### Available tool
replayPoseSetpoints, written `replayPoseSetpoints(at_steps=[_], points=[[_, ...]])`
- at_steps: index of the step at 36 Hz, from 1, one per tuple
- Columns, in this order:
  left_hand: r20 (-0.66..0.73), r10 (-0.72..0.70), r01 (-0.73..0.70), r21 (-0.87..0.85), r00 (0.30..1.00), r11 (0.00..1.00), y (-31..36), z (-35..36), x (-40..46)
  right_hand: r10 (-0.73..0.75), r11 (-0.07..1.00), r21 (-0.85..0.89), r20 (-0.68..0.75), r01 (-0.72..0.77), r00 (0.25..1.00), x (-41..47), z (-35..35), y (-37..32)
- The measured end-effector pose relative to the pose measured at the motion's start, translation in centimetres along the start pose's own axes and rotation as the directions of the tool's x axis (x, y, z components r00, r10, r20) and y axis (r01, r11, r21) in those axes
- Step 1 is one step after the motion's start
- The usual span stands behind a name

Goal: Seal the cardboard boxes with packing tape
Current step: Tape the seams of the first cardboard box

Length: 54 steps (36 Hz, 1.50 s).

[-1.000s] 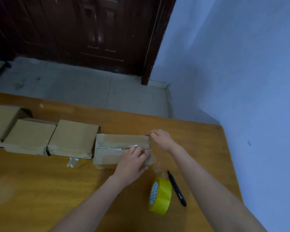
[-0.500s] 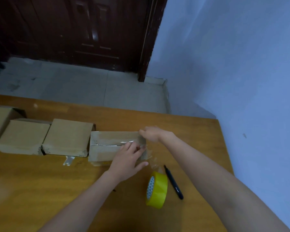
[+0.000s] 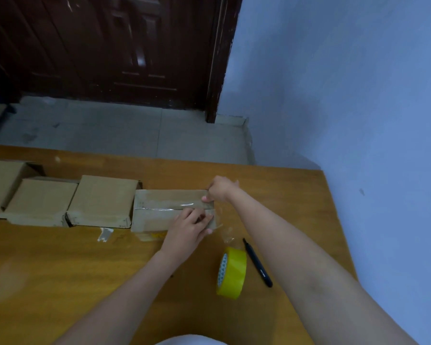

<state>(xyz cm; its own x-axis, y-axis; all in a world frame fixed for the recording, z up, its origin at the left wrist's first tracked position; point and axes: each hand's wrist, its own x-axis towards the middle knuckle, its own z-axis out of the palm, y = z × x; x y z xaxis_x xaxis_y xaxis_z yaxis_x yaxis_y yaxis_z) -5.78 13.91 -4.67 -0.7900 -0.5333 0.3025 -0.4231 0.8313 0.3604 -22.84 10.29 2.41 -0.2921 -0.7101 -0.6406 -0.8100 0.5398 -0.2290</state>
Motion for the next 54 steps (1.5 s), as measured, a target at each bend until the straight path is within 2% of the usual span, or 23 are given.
replayPoseSetpoints(at_steps=[3, 6, 10, 13, 19, 23, 26, 29, 32, 35, 38, 41, 44, 50, 52, 54], points=[[-0.013, 0.038, -0.038, -0.020, 0.999, 0.999, -0.3, 0.2, 0.1, 0.019, 0.996, 0.085, -0.034, -0.016, 0.999, -0.5, 0.8, 0.5], [-0.004, 0.061, -0.061, -0.004, 0.998, 0.998, -0.6, 0.3, 0.0, 0.013, 0.955, 0.294, -0.178, 0.041, 0.984, -1.6, 2.2, 1.8], [-0.019, 0.129, -0.128, 0.061, 0.991, 0.990, -0.7, 0.4, 0.4, 0.157, 0.801, 0.592, -0.352, 0.090, 0.923, -2.8, 4.0, 3.8], [-0.001, 0.185, -0.184, 0.106, 0.983, 0.977, -1.0, 0.6, 0.5, 0.219, 0.704, 0.699, -0.384, 0.127, 0.897, -4.0, 4.6, 4.7], [0.038, 0.194, -0.196, 0.066, 0.980, 0.978, -1.0, 0.2, 0.5, 0.207, 0.681, 0.703, -0.456, 0.207, 0.865, -6.0, 5.9, 4.9], [0.126, 0.164, -0.159, -0.055, 0.978, 0.986, -1.6, -1.1, 0.3, 0.177, 0.755, 0.615, -0.525, 0.228, 0.832, -7.0, 7.1, 4.4], [0.159, 0.110, -0.082, -0.170, 0.981, 0.982, -2.2, -1.8, 0.0, 0.081, 0.849, 0.473, -0.555, 0.234, 0.828, -7.8, 8.3, 4.1], [0.159, 0.024, 0.013, -0.225, 0.987, 0.974, -1.9, -2.6, -0.2, -0.037, 0.914, 0.328, -0.514, 0.237, 0.857, -8.3, 9.3, 3.8], [0.067, -0.003, 0.014, -0.164, 0.998, 0.986, -2.0, -3.0, 0.1, -0.056, 0.939, 0.283, -0.435, 0.195, 0.899, -8.7, 9.5, 3.2], [0.027, -0.087, 0.089, -0.090, 0.996, 0.992, -2.3, -2.9, 0.5, -0.034, 0.935, 0.314, -0.386, 0.166, 0.922, -8.8, 9.5, 2.7], [0.048, -0.177, 0.181, -0.112, 0.983, 0.977, -2.7, -2.5, 0.5, -0.009, 0.926, 0.350, -0.353, 0.140, 0.936, -8.3, 9.5, 2.5], [0.069, -0.199, 0.208, -0.169, 0.978, 0.964, -2.9, -2.3, 0.4, 0.013, 0.885, 0.440, -0.349, 0.152, 0.937, -7.8, 9.3, 1.9], [0.085, -0.217, 0.230, -0.198, 0.973, 0.953, -3.1, -2.3, 0.3, 0.044, 0.793, 0.589, -0.306, 0.153, 0.951, -7.2, 9.1, 1.4], [0.108, -0.220, 0.240, -0.224, 0.969, 0.945, -3.4, -2.3, 0.3, 0.025, 0.710, 0.692, -0.212, 0.132, 0.977, -5.1, 7.9, 1.3], [0.101, -0.211, 0.230, -0.240, 0.972, 0.943, -3.4, -2.3, 0.2, 0.007, 0.713, 0.688, -0.204, 0.139, 0.979, -4.3, 7.6, 1.4], [0.103, -0.208, 0.227, -0.246, 0.973, 0.942, -3.5, -2.3, 0.2, 0.015, 0.766, 0.633, -0.193, 0.113, 0.981, -4.0, 7.0, 1.8]])
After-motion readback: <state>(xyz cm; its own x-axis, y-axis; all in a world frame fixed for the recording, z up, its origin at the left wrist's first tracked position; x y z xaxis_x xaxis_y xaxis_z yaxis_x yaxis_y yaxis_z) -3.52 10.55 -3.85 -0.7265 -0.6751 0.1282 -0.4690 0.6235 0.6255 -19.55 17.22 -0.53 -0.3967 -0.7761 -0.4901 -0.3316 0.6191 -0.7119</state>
